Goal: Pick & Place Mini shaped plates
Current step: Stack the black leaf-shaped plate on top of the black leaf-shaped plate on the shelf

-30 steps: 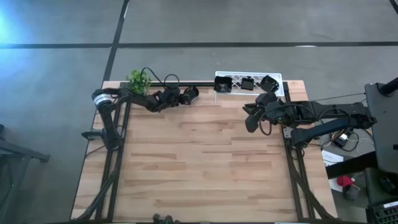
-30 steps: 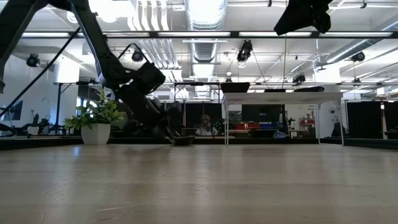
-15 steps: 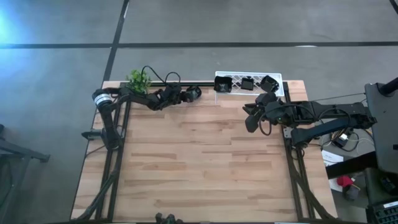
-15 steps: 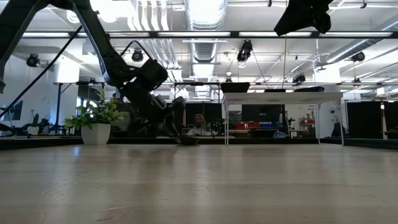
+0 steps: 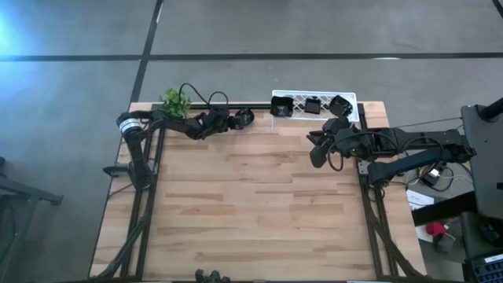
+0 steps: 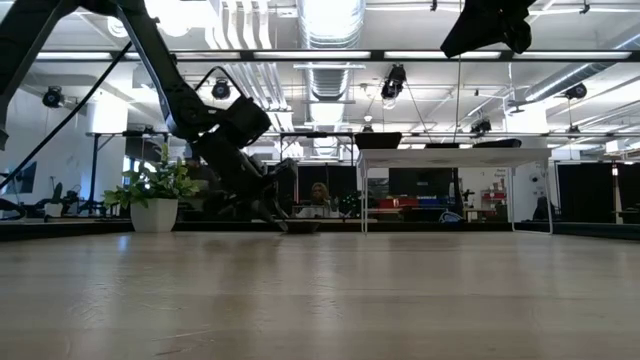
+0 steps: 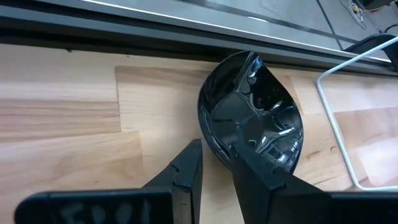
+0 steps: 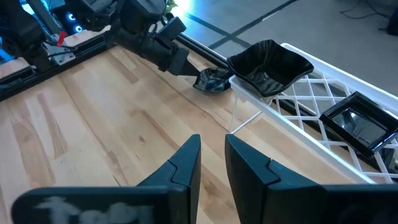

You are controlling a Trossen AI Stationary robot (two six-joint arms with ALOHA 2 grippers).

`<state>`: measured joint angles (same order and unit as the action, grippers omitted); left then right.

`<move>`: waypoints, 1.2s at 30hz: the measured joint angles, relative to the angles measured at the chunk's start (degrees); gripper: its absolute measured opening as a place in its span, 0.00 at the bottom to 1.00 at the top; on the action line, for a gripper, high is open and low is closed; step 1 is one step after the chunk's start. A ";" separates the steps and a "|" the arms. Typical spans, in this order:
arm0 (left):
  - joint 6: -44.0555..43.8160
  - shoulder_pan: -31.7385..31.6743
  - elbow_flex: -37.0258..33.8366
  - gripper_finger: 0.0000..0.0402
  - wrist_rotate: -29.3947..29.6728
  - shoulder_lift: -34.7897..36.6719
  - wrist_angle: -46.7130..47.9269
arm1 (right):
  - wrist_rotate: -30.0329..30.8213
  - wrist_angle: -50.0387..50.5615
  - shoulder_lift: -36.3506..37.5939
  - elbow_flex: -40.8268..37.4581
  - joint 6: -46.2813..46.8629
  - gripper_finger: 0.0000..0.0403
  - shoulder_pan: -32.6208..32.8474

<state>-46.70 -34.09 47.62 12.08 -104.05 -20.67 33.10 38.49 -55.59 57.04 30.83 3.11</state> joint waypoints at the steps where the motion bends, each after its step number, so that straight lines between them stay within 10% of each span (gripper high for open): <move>1: 0.00 0.00 0.00 0.19 0.00 0.00 0.07 | 0.00 -0.01 0.00 0.00 0.00 0.17 0.00; 36: 9.61 1.02 0.76 0.00 -1.45 1.11 -1.16 | -0.11 -0.21 -0.09 -0.07 -1.22 0.17 0.00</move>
<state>-37.09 -33.07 48.38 10.62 -102.94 -21.83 32.99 38.28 -55.68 56.97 29.61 3.11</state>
